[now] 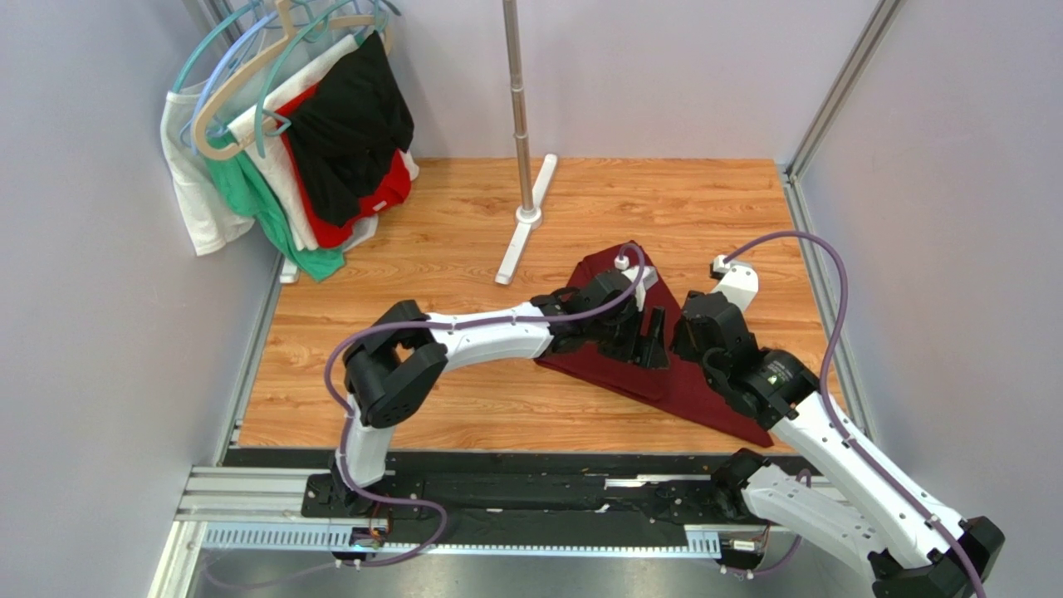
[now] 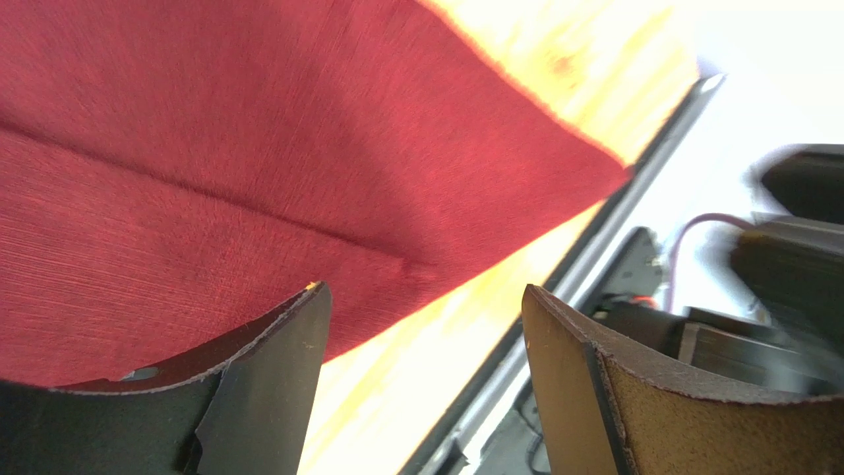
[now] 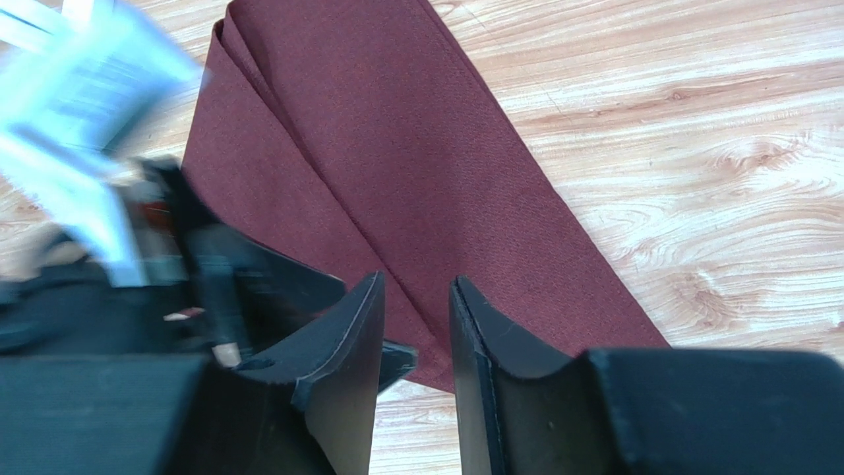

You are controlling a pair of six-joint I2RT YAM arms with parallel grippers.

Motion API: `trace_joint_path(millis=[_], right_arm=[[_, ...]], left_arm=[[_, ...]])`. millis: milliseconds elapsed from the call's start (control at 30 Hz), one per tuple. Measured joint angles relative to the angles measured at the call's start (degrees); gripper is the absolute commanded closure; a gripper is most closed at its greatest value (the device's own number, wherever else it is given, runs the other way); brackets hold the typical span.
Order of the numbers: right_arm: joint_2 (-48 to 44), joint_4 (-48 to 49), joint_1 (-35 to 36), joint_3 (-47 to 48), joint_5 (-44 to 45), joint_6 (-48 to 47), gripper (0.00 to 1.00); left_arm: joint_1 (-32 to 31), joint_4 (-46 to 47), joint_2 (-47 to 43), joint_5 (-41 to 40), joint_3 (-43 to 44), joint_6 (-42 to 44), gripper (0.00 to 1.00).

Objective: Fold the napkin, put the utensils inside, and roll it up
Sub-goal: Fold the napkin at the center of the board.

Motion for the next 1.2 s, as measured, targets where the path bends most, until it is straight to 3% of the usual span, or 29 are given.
trace_joint_path(millis=[200,467,733,1067,1200], right_arm=[[-0.02,-0.13,-0.15,0.0,-0.15,0.2,0.65],[0.2,0.74,-0.15,-4.33,-5.53,1.38,0.66],[1.16,1.55,-0.15,-8.68,-10.95,3.54,0.66],[3.1,3.06,-0.15,-8.61,-12.0,3.61,0.66],[3.1,3.26,-0.15,-8.61,-12.09,3.61,0.66]], left_arm=[[4.28,1.4,-10.32,0.17,-7.78,0.94,0.2],[18.64,1.22,-19.71,-0.87,-21.66,3.65,0.22],[23.8,2.6,-16.83,1.66,-23.76,5.38,0.38],[24.48,6.99,-8.37,8.24,-23.61,6.21,0.45],[24.5,7.91,-7.63,8.98,-23.56,6.27,0.57]])
